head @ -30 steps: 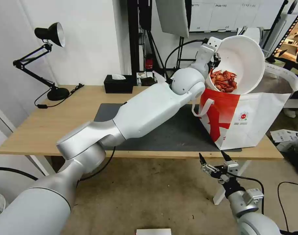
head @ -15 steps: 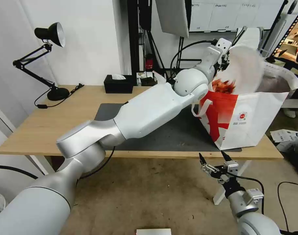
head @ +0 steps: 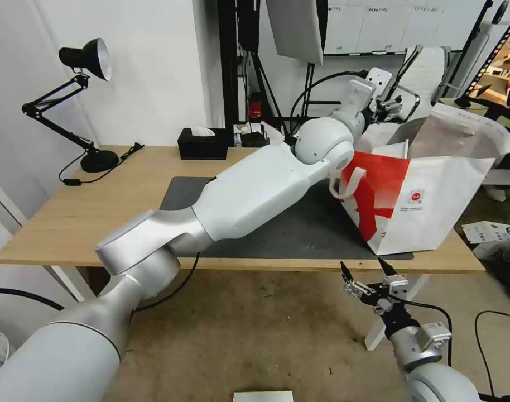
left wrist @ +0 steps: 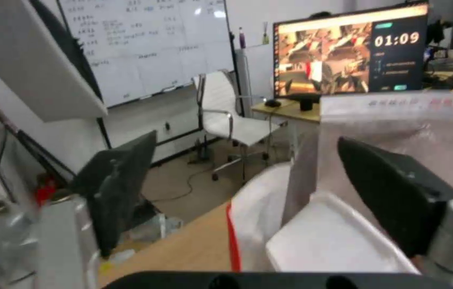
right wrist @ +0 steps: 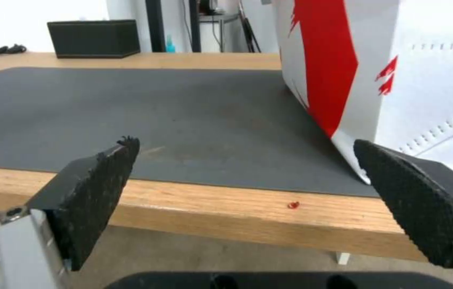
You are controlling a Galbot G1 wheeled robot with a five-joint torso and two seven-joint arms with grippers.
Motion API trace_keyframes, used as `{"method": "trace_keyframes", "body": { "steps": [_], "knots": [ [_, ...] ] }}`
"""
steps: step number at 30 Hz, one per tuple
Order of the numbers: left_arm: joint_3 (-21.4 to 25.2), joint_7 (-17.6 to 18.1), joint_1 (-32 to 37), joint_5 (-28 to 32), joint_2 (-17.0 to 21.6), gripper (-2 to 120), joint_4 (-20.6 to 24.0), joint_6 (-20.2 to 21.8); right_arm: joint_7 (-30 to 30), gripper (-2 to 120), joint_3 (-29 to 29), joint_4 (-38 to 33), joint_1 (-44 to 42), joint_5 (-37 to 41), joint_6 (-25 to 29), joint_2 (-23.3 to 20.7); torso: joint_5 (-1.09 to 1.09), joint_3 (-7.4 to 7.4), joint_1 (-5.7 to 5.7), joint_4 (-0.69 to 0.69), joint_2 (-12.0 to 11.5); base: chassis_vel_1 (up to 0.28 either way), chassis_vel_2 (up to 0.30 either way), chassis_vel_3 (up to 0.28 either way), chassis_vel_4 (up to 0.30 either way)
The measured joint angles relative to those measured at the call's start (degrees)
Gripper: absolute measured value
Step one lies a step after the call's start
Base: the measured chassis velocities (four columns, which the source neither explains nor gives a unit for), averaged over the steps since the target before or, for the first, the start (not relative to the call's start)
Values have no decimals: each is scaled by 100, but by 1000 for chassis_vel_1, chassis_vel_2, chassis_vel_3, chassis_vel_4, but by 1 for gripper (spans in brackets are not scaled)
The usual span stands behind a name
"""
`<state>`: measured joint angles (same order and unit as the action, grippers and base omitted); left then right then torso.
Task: Pick up the trash from the table and place it into the takeout bag.
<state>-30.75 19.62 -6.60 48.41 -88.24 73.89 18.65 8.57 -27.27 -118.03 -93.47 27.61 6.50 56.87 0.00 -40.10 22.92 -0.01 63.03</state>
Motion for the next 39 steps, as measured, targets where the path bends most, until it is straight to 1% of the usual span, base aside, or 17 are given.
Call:
{"method": "trace_keyframes", "body": {
  "steps": [6,10,13,14,17,18,21,22,24,26,27,30,32,34,35,36,39],
  "knots": [
    [22,150,520,29,621,100,597,18,1,100,0,0,0,0,0,0,-1,0,0,1,0,0,0,0,0],
    [60,165,656,28,762,100,751,21,0,100,0,0,0,0,0,0,-3,0,0,2,0,0,0,0,0],
    [361,204,1265,-14,1324,100,1406,22,0,100,0,0,0,0,0,0,-3,0,0,1,0,0,0,0,0],
    [361,204,1265,-14,1324,100,1406,22,0,100,0,0,0,0,0,0,-3,0,0,1,0,0,0,0,0],
    [1057,209,2193,-188,2132,100,2427,17,0,100,0,0,1,0,0,1,-3,0,0,2,0,0,0,0,0],
    [1057,209,2193,-188,2132,100,2427,17,0,100,0,0,1,0,0,1,-3,0,0,2,0,0,0,0,0],
    [1952,116,3510,-458,2818,100,3353,-10,0,100,0,0,0,0,0,0,-3,1,0,0,1,0,0,0,0],
    [1952,116,3510,-458,2818,100,3353,-10,0,100,0,0,0,0,0,0,-3,1,0,0,1,0,0,0,0],
    [2674,-45,4487,-759,3173,100,3829,-84,0,100,0,0,0,0,0,0,-4,0,0,2,0,0,0,0,0],
    [3618,-161,5953,-1215,3451,100,4440,-236,-1,100,0,0,1,0,0,0,-4,1,-1,5,0,0,0,0,0],
    [3618,-161,5953,-1215,3451,100,4440,-236,-1,100,0,0,1,0,0,0,-4,1,-1,5,0,0,0,0,0],
    [4406,-219,7232,-1772,3235,100,4926,-476,0,100,0,0,0,0,0,0,-2,1,-1,0,1,0,0,0,0],
    [4595,-249,7539,-1901,3149,100,5029,-537,0,100,0,0,0,0,0,0,-2,1,-1,-1,1,0,0,0,0],
    [5009,-405,8386,-2225,2862,100,5219,-771,0,100,0,0,1,0,0,0,-1,0,-1,2,1,0,0,0,0],
    [5009,-405,8386,-2225,2862,100,5219,-771,0,100,0,0,1,0,0,0,-1,0,-1,2,1,0,0,0,0],
    [5252,-528,8924,-2489,2630,100,5311,-967,0,100,0,0,1,0,0,0,-2,1,-1,2,1,0,0,0,0],
    [5408,-646,9411,-2774,2410,100,5363,-1208,-1,100,0,0,1,0,0,0,0,1,-2,2,1,0,0,0,0]
  ]
}}
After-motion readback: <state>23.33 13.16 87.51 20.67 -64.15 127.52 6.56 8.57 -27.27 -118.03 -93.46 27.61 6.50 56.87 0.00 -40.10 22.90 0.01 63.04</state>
